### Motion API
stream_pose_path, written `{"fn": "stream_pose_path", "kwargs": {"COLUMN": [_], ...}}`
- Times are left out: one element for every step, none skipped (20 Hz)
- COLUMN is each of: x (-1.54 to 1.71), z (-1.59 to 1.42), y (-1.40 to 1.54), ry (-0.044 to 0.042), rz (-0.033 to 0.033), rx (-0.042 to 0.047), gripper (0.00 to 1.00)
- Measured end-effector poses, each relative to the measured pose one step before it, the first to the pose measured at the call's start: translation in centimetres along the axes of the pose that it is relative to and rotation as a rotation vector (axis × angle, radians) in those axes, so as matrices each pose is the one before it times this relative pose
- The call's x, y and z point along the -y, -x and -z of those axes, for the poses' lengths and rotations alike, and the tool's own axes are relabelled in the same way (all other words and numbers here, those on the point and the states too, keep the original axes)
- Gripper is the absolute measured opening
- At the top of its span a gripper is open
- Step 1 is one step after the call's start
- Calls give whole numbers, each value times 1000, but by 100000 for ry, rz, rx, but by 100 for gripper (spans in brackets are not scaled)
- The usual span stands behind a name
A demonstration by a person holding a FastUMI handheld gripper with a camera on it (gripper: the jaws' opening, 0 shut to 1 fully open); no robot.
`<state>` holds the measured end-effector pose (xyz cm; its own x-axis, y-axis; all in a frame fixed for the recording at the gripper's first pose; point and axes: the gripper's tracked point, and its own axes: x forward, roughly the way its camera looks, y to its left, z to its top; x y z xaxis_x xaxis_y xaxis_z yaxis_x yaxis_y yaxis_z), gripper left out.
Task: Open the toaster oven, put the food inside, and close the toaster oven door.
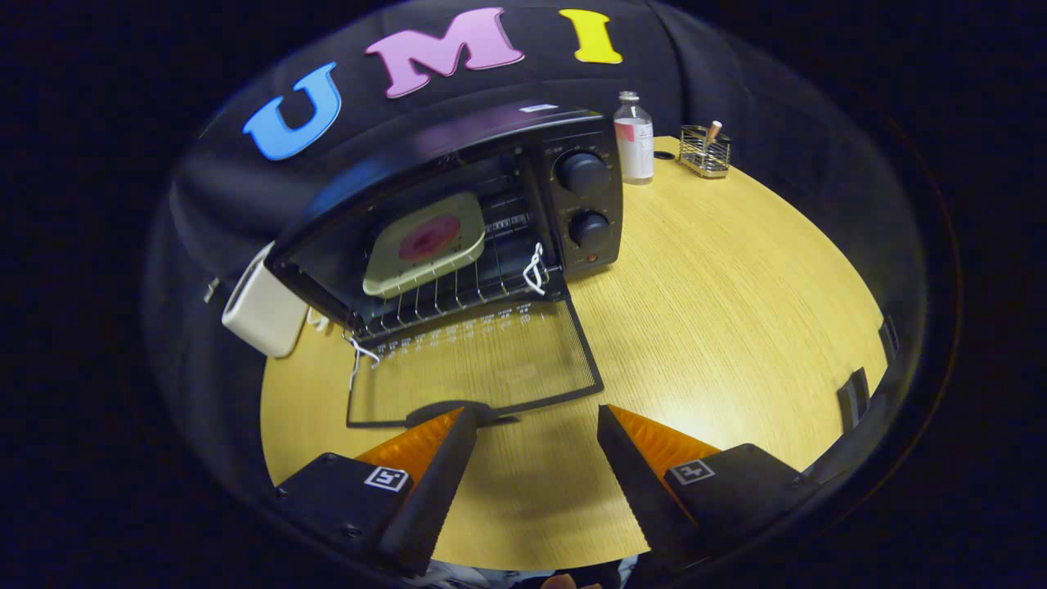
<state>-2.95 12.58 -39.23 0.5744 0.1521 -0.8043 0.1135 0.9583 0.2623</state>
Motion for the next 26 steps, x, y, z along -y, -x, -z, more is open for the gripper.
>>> {"fn": "stream_pose_path", "kwargs": {"x": [-298,-344,-270,-284,-219,-169,-177,-178,-216,-198,-203,-255,-186,-186,-120,-176,-293,-120,-71,24,-98,-9,56,14,20,-16], "z": [713,760,774,513,263,66,17,128,121,162,179,146,155,58,51,60,34,-46,-90,-342,-408,-87,33,-139,-121,-281], "y": [-336,-279,-376,-263,-252,-268,-244,-344,-376,-310,-259,-316,-307,-397,-460,-251,-300,-291,-229,-107,-283,13,44,192,181,315], "ry": [2474,2129,2461,2011,1429,983,564,520,811,984,1042,1086,1054,808,572,39,-62,-50,22,181,-494,-652,-23,647,1202,1414], "rz": [352,9,249,98,379,465,467,482,623,590,600,473,584,429,349,227,128,634,712,811,-92,606,428,388,249,38], "rx": [-1932,-2147,-2563,-1666,-484,98,351,-241,-534,-500,-563,-926,-884,-1004,-1242,-896,-1177,-363,-292,363,424,-645,-472,1434,2124,2542], "gripper": [98,99,98,99,99,99,99,99,99,99,99,99,99,99,99,99,99,99,99,99,99,99,99,99,99,99]}}
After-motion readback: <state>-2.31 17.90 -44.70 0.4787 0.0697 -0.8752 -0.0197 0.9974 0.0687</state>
